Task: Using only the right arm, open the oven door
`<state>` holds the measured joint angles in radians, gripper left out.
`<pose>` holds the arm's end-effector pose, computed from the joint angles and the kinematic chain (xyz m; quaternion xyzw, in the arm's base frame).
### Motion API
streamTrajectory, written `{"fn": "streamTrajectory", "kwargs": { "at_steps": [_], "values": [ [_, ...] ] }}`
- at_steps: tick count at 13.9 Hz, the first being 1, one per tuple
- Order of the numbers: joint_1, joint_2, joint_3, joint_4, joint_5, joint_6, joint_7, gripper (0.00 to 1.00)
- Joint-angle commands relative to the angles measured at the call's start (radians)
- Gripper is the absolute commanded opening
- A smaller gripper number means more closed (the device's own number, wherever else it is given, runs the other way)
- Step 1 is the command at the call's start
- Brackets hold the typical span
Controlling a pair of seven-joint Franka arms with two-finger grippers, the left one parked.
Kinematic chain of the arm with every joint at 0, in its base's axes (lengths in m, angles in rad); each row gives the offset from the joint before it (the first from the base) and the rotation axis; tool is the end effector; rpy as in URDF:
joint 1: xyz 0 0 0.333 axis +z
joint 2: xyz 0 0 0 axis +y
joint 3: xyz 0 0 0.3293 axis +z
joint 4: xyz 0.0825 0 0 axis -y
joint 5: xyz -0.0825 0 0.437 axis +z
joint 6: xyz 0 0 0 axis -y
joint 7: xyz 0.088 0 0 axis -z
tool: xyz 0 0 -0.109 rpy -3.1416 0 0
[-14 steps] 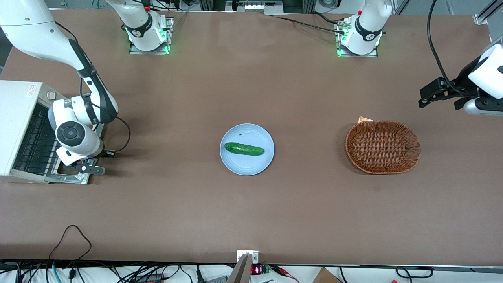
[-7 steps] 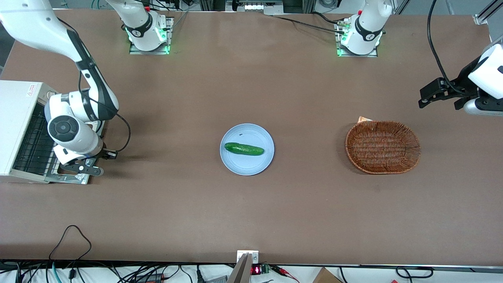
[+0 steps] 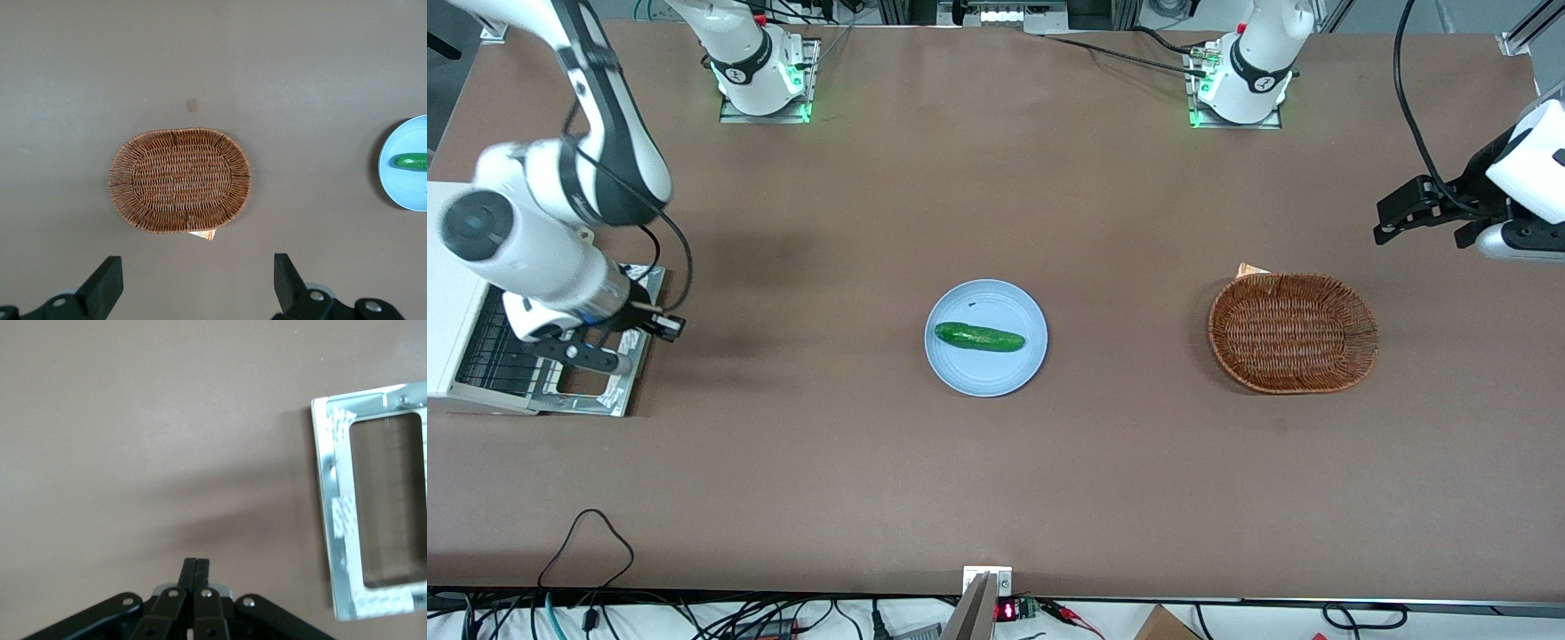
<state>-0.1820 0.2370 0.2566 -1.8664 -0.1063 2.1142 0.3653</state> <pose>0.6639 0.0371 0.3797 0.9924 -0.1217 0.0131 0.0134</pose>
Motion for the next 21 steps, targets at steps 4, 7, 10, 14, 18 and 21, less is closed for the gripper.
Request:
{"fn": "streamTrajectory", "kwargs": {
  "at_steps": [4,7,10,14,18,21],
  "values": [
    [0.001,-0.091,-0.002,0.151,0.096,-0.287,-0.043,0.02],
    [0.001,-0.122,-0.008,0.202,0.125,-0.38,-0.069,0.11],
    [0.001,-0.122,-0.011,0.236,0.126,-0.438,-0.12,0.82],
    [0.001,-0.122,-0.01,0.24,0.116,-0.438,-0.121,1.0],
    [0.001,-0.12,-0.01,0.254,0.117,-0.431,-0.108,1.0],
    [0.001,-0.117,-0.008,0.254,0.112,-0.422,-0.102,1.0]
  ]
}}
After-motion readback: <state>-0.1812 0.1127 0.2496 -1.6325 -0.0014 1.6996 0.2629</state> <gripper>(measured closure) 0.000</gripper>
